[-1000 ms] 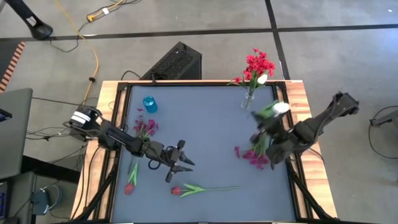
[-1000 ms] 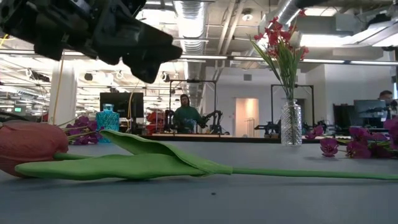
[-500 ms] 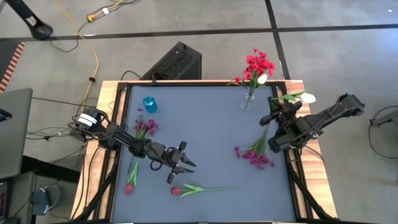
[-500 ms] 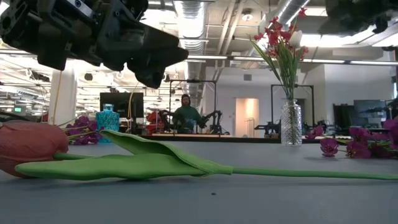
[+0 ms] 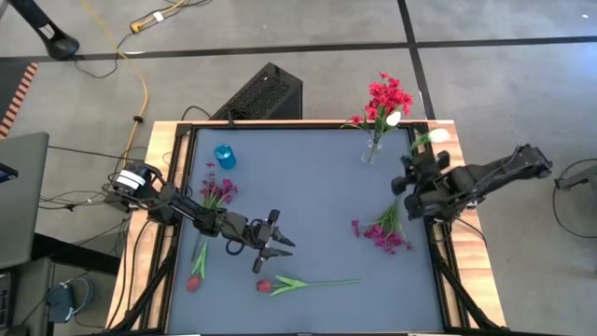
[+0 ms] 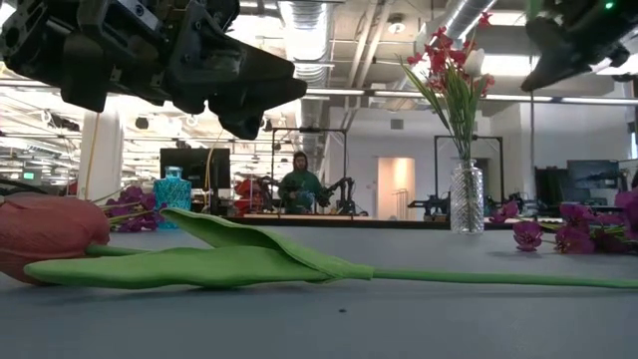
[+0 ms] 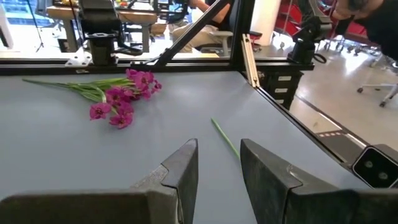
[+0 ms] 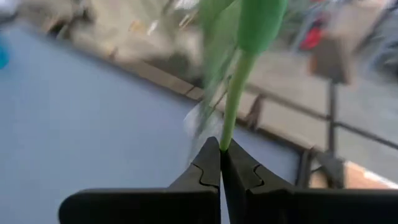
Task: Sort flowers into vase by color
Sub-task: Put the white tulip into the transparent vase
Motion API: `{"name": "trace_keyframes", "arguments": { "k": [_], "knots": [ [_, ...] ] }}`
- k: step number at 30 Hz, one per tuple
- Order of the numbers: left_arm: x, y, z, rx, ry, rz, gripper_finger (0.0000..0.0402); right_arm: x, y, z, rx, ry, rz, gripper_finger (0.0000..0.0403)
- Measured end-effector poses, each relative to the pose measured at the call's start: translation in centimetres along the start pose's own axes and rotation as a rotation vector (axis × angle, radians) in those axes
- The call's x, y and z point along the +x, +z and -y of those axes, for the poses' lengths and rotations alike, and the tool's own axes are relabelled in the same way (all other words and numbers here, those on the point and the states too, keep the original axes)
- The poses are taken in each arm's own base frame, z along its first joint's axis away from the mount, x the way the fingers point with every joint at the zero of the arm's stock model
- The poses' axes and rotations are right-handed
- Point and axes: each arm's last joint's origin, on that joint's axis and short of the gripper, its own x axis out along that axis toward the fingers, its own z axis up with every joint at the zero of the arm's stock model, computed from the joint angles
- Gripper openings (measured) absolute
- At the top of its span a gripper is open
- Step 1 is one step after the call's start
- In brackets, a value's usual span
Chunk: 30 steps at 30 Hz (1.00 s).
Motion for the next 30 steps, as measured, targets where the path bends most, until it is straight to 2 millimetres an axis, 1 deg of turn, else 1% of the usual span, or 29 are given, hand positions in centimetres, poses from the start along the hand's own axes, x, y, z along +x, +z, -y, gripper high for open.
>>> {"name": "trace_keyframes", "arguments": {
  "k": [3, 6, 10, 12, 14, 16, 20, 25, 28, 30],
  "knots": [
    [0.0, 0.0, 0.0, 0.0, 0.0, 0.0, 0.0108, -0.5, -0.2, 0.2, -0.067, 0.106, -0.085, 0.0025],
    [0.0, 0.0, 0.0, 0.0, 0.0, -0.003, 0.0108, -1.5, -0.2, 1.8, -0.062, 0.251, -0.102, 0.0025],
    [0.0, -0.1, 0.0, 0.001, -0.001, -0.008, 0.0108, -2.3, -0.4, 4.5, 0.078, 0.485, -0.075, 0.0025],
    [0.0, -0.1, 0.0, 0.001, -0.001, -0.009, 0.0108, -2.2, -1.0, 4.9, 0.167, 0.604, -0.051, 0.0025],
    [0.0, -0.1, 0.0, 0.016, -0.001, -0.01, 0.0108, -2.2, -1.7, 4.2, 0.198, 0.714, -0.007, 0.0025],
    [0.0, -0.1, 0.0, 0.029, -0.002, -0.01, 0.0108, -2.3, -2.4, 3.1, 0.19, 0.799, 0.053, 0.0025],
    [0.0, -0.1, 0.0, 0.031, -0.002, -0.01, 0.0108, -3.0, -2.4, 1.0, 0.152, 0.913, 0.184, 0.0025],
    [0.0, -0.1, 0.0, 0.043, -0.001, -0.009, 0.0108, -3.8, -0.8, -1.8, 0.099, 0.969, 0.33, 0.0025],
    [0.0, -0.1, -0.2, 0.042, 0.004, -0.009, 0.0108, -4.0, 0.8, -4.0, 0.024, 1.009, 0.402, 0.0025],
    [0.0, 0.0, -0.3, 0.041, 0.008, -0.008, 0.0108, -3.8, 1.9, -5.7, -0.035, 1.024, 0.408, 0.0025]
  ]
}}
